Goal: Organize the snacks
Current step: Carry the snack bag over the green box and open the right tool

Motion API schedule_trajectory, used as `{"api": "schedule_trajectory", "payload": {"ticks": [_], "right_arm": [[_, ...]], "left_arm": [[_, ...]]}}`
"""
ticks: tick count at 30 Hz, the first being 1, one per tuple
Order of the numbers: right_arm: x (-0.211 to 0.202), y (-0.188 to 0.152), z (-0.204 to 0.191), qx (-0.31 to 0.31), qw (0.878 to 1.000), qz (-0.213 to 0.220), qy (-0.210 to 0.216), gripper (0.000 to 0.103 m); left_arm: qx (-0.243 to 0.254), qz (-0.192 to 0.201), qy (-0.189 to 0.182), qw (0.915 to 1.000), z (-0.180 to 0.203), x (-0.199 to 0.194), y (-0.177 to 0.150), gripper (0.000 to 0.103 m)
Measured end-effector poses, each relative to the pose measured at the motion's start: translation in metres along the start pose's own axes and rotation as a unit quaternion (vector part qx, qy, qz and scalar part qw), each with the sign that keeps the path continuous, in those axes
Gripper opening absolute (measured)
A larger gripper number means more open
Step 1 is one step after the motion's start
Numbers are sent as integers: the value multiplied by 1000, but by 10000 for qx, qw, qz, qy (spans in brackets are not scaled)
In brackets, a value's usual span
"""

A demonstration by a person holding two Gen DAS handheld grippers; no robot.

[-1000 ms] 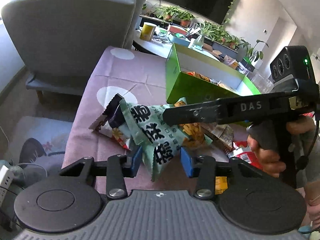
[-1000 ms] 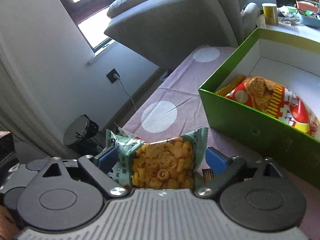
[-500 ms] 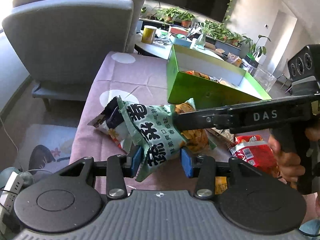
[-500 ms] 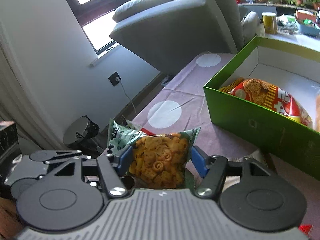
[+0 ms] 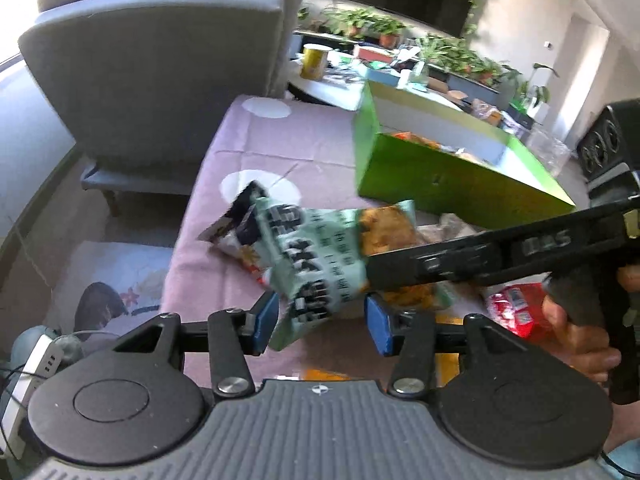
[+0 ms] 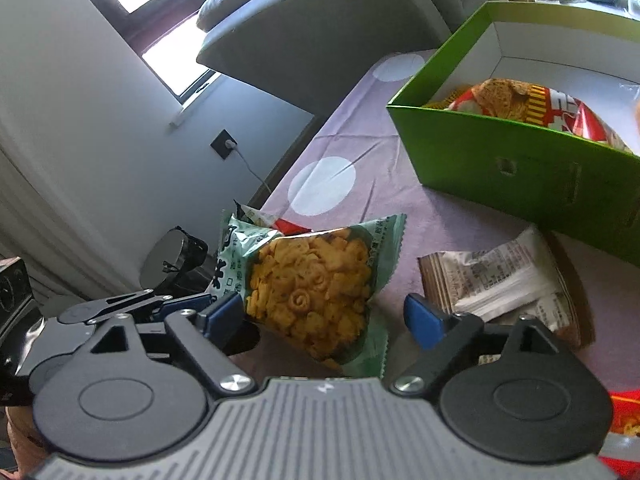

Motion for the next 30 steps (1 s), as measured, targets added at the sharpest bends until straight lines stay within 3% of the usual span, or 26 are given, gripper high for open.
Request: {"api": "schedule_trajectory", "payload": {"ticks": [1,4,9,18,30], "right_arm": [[-2,0,-3,-62,10000,20,-13,78],[-13,-1,-13,-257,9995,158,-16,70],[-43,-2,-21,-426,9969,630,-207,70],[-83,1,-7,-139,9928,1119,-394,70],[-114,46,39,595,9797,1736,-810,70]], "left_arm": [[66,20,-3,10000,5,-1,1,44],[302,77,64,9995,15,-6,5,44],[489,234,-12,9985,31,-16,16,44],[1072,380,-178,9934,70,-16,41,44],[1901,386,-465,9799,109,33,116,45]]}}
Point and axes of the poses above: each gripper's, at about its wrist camera, not at the fingertips, and x roughly the way its jaws point, z to its right, y to its top, the point moved 5 cm from there along x, roughly the way its jaws point, and after that the axes turned 14 degrees about -y, right-handed, at the moved point
